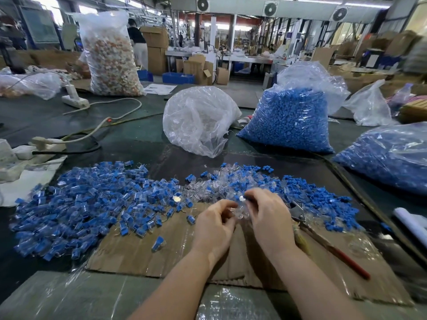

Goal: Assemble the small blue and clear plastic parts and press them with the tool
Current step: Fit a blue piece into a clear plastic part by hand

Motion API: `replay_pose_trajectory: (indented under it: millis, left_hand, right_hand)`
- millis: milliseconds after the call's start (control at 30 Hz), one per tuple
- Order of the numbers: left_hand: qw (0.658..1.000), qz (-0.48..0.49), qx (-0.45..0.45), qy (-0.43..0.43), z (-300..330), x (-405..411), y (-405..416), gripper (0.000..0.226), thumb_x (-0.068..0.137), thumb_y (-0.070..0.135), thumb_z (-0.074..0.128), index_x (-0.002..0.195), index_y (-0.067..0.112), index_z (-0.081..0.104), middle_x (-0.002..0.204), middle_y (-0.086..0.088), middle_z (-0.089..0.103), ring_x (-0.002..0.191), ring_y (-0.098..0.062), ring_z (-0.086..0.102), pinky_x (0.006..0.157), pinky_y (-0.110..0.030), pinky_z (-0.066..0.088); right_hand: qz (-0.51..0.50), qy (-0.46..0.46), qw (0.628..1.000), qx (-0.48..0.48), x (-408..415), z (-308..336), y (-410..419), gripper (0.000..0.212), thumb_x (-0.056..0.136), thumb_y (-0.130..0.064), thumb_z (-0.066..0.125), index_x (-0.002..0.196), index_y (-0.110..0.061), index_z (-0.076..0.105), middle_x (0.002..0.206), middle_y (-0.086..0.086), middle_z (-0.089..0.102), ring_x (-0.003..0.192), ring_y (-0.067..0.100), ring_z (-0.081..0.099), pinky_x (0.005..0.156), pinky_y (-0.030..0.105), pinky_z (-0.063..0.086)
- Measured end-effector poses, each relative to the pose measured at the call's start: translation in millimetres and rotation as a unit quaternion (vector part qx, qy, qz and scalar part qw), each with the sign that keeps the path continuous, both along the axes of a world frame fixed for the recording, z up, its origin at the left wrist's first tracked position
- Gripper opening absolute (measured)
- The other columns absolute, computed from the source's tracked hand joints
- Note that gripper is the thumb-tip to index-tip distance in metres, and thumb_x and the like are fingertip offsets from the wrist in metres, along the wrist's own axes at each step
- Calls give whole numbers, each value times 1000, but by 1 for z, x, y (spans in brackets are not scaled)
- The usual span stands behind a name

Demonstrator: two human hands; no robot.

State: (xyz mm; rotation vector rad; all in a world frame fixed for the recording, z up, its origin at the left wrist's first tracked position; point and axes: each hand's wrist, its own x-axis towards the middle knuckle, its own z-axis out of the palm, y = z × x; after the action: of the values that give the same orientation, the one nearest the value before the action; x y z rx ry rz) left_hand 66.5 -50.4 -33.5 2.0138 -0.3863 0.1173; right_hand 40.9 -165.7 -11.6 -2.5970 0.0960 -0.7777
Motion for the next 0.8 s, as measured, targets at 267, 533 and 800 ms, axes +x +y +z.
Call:
replay_pose_trajectory:
  millis: [267, 533, 800]
  left_hand:
    - [999, 1, -25, 28, 0, 0, 1, 15, 85, 8, 64, 85, 23, 66, 84, 8, 65, 78, 2, 57, 68, 1, 39]
    - [999, 2, -34, 29, 0, 0, 2, 15, 87, 11, 62, 83, 24, 64, 80, 10, 65, 78, -1, 58, 68, -3, 42]
    - [997, 2, -69, 43, 1, -3, 3, 14, 86, 7, 63, 83, 21, 64, 79, 7, 65, 74, -1, 59, 64, -5, 43]
  right_hand:
    - [0, -9, 997, 74, -24, -16, 1, 12, 87, -8, 63, 95, -11, 71, 90, 0, 68, 88, 17, 60, 81, 29, 46]
    - [-28, 2, 999, 46, -26, -21, 4, 9, 82, -20, 69, 74, -19, 64, 75, -8, 61, 79, 18, 56, 75, 30, 27]
    - [-30, 7, 999, 43, -26, -23, 4, 17, 76, -19, 74, 65, -19, 60, 68, -8, 59, 72, 17, 56, 74, 29, 23]
